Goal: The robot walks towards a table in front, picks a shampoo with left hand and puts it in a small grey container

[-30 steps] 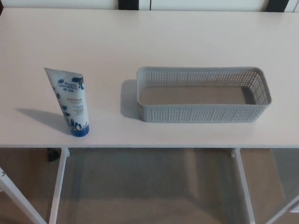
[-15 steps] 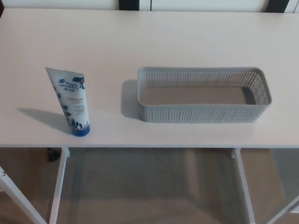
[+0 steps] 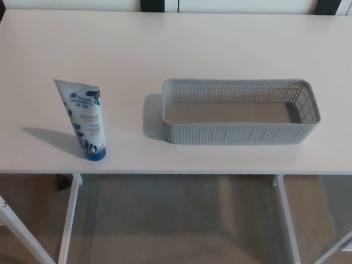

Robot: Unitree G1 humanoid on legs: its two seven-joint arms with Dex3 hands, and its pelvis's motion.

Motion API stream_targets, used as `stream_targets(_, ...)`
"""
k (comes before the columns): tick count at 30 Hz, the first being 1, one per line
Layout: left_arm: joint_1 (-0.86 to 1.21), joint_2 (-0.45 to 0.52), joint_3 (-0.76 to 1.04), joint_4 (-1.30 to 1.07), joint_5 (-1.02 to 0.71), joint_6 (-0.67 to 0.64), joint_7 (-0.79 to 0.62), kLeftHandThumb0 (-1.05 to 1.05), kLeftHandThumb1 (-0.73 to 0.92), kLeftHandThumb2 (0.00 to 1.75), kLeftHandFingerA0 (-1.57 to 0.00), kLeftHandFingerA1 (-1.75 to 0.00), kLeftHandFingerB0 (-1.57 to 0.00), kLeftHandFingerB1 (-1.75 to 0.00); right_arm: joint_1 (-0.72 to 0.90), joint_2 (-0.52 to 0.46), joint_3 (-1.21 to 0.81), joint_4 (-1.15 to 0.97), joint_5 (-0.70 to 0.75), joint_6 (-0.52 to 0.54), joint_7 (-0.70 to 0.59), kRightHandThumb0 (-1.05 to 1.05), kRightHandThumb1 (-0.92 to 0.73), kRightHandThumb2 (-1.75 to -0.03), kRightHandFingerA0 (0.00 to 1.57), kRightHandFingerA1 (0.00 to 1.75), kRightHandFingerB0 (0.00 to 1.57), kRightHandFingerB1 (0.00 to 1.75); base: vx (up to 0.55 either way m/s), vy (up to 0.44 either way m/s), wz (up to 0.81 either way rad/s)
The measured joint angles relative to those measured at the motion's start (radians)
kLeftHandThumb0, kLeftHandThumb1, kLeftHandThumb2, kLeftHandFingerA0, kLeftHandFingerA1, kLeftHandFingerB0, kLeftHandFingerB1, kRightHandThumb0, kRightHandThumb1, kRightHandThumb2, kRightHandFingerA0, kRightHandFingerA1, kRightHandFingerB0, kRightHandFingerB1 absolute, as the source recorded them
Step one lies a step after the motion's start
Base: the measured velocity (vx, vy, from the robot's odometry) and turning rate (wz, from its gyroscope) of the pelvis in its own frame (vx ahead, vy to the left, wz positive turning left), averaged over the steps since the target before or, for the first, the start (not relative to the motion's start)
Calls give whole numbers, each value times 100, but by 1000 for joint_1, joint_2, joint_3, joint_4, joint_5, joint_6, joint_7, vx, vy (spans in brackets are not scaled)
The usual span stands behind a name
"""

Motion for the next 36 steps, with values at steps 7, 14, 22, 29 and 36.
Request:
stream_targets(7, -162, 109, 0, -76, -90, 106, -42, -19, 44, 60, -6, -36, -9, -16, 10, -1, 23, 0, -14, -4, -2, -21, -67, -60, 69, 49, 49, 41, 0, 0, 0)
stream_targets(14, -290, 142, -65, -28, -113, 215, -75, -24, 48, 54, -5, -30, 0, -22, 12, -1, 28, 0, -27, -7, -5, -23, -68, -60, 71, 50, 52, 42, 0, 0, 0)
stream_targets(22, -395, 118, -187, 106, -90, 314, -90, -35, 43, 54, -2, -28, 0, -20, 18, -7, 41, -7, -39, -19, -7, -23, -70, -60, 70, 49, 50, 41, 0, 0, 0)
stream_targets(29, -408, 83, -247, 156, -46, 349, -75, -41, 29, 65, 0, -20, 0, -12, 23, -9, 42, -11, -46, -21, -7, -23, -68, -60, 69, 49, 50, 42, 0, 0, 0)
stream_targets(36, -408, 44, -271, 162, -26, 394, -53, -43, 30, 66, 0, -21, 0, -13, 30, -10, 42, -10, -49, -23, -7, -21, -71, -61, 67, 48, 49, 41, 0, 0, 0)
